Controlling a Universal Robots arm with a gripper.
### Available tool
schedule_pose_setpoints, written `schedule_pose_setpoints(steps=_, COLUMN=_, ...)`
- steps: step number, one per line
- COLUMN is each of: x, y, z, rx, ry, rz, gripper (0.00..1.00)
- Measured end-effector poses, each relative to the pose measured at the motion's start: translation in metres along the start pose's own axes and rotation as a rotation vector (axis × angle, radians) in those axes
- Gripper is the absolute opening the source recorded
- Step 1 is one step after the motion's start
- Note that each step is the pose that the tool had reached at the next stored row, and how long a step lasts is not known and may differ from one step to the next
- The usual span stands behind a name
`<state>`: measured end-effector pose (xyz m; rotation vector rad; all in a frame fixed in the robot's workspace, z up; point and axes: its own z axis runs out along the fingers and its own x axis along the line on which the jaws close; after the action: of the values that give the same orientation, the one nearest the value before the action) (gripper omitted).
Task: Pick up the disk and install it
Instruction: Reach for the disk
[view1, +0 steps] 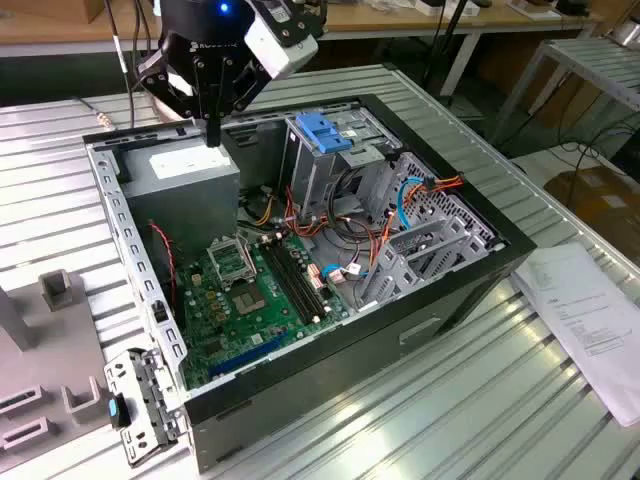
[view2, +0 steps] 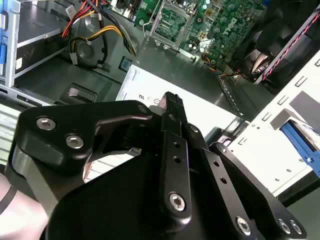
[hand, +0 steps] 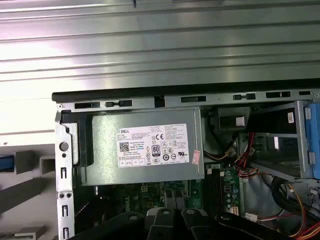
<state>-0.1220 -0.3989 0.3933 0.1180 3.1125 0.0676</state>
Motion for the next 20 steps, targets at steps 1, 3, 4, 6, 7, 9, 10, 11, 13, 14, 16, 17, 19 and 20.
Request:
schedule_pose_setpoints(steps=1, x=0.0001, y=0.0, z=0.0, rx=0.0001, ry=0.0001, rz=0.0, gripper=0.11)
schedule_pose_setpoints(steps=3, x=0.0018, y=-0.0002, z=0.0001, rx=-0.0001, ry=-0.0001, rz=0.0, gripper=0.11)
schedule_pose_setpoints(steps=4, x=0.0074, y=-0.0006, z=0.0, rx=0.0, ry=0.0, rz=0.0, gripper=0.11)
schedule_pose_setpoints(steps=6, x=0.0199, y=-0.0015, z=-0.0001, rx=0.0, ry=0.0, rz=0.0, gripper=0.11)
schedule_pose_setpoints(steps=7, x=0.0241, y=-0.001, z=0.0, rx=-0.0001, ry=0.0, rz=0.0, gripper=0.11)
schedule_pose_setpoints(steps=9, x=0.031, y=0.001, z=0.0, rx=0.0001, ry=0.0, rz=0.0, gripper=0.11)
schedule_pose_setpoints(steps=10, x=0.04, y=0.0032, z=0.0001, rx=0.0, ry=0.0, rz=0.0, gripper=0.11)
schedule_pose_setpoints(steps=11, x=0.0495, y=0.0043, z=0.0001, rx=0.0001, ry=0.0, rz=0.0, gripper=0.11)
schedule_pose_setpoints(steps=13, x=0.0704, y=0.0053, z=0.0003, rx=0.0, ry=-0.0001, rz=0.0, gripper=0.11)
schedule_pose_setpoints(steps=14, x=0.0769, y=0.0056, z=0.0003, rx=0.0001, ry=0.0, rz=0.0, gripper=0.11)
schedule_pose_setpoints(steps=16, x=0.0901, y=0.0057, z=0.0004, rx=0.0, ry=0.0, rz=0.0, gripper=0.11)
schedule_pose_setpoints(steps=17, x=0.1009, y=0.0051, z=0.0005, rx=-0.0001, ry=-0.0001, rz=0.0, gripper=0.11)
schedule_pose_setpoints(steps=19, x=0.1153, y=0.0041, z=0.0005, rx=0.0, ry=0.0, rz=0.0, gripper=0.11)
schedule_pose_setpoints(steps=20, x=0.1202, y=0.0036, z=0.0006, rx=0.0, ry=-0.0001, rz=0.0, gripper=0.11)
